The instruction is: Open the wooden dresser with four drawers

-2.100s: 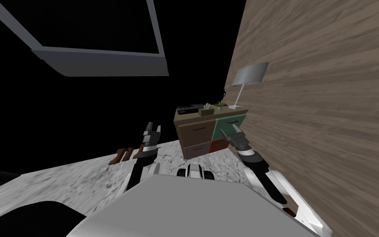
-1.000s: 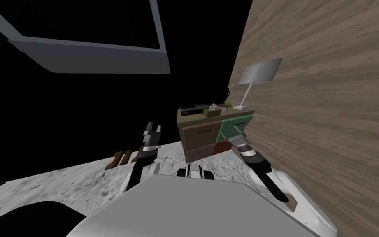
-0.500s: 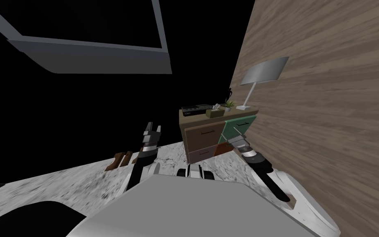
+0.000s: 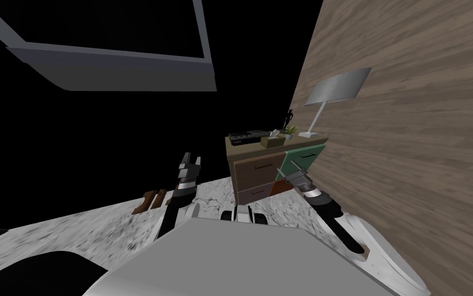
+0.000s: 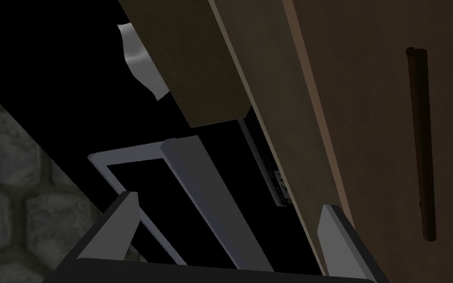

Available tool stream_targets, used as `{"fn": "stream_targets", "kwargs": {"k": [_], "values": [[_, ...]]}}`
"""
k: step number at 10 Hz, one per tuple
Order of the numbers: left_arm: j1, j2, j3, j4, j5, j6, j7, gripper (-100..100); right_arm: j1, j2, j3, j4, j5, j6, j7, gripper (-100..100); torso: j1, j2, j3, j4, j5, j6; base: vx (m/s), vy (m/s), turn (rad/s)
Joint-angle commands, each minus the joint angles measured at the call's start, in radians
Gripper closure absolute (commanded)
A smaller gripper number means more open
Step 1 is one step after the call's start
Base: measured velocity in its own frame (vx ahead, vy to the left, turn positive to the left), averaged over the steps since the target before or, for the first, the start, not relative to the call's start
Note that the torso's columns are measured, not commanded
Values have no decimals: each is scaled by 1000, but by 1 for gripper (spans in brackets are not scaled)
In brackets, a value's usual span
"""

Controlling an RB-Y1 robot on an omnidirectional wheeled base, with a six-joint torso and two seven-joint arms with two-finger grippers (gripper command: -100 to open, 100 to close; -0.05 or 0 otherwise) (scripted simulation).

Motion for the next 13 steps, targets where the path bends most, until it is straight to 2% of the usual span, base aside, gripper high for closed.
{"fn": "stream_targets", "kwargs": {"k": [1, 2, 3, 4, 7, 8, 10, 11, 13], "values": [[0, 0, 0, 0, 0, 0, 0, 0, -10, 7, -32, 39, 45, -30, 76, -100, -1, -1, -1, 0, 0, 0, 40, 65, 16], [0, 0, 0, 0, 0, 0, 0, 0, -10, 7, -32, 39, 45, -30, 96, -100, -2, -1, -1, 0, 0, 0, 25, 66, 11], [0, 0, 0, 0, 0, 0, 0, 0, -17, 13, -52, 63, 74, -48, 128, -100, -2, 0, 0, 0, 0, 0, 25, 96, 25], [0, 0, 0, 0, 0, 0, 0, 0, -17, 13, -52, 63, 74, -48, 147, -100, 0, 0, 0, 0, 0, 0, 21, 79, 5], [0, 0, 0, 0, 0, 0, 0, 0, -28, 32, -89, 109, 129, -82, 228, -100, -3, 0, 0, 0, -1, 0, 17, 66, 17], [0, 0, 0, 0, 0, 0, 0, 0, -28, 32, -89, 109, 129, -82, 241, -100, -2, 0, 0, 0, -1, 0, 14, 53, 12], [0, 0, 0, 0, 0, 0, 0, 0, -38, 59, -123, 151, 177, -112, 308, -100, -1, 0, 0, 0, 0, 0, 24, 88, 31], [0, 0, 0, 0, 0, 0, 0, 0, -38, 59, -123, 151, 177, -112, 324, -100, 1, 0, 0, 0, 0, 0, 14, 83, 8], [0, 0, 0, 0, 0, 0, 0, 0, -47, 95, -152, 186, 217, -138, 387, -100, -3, 0, 0, 0, -1, 0, 22, 76, 29]]}}
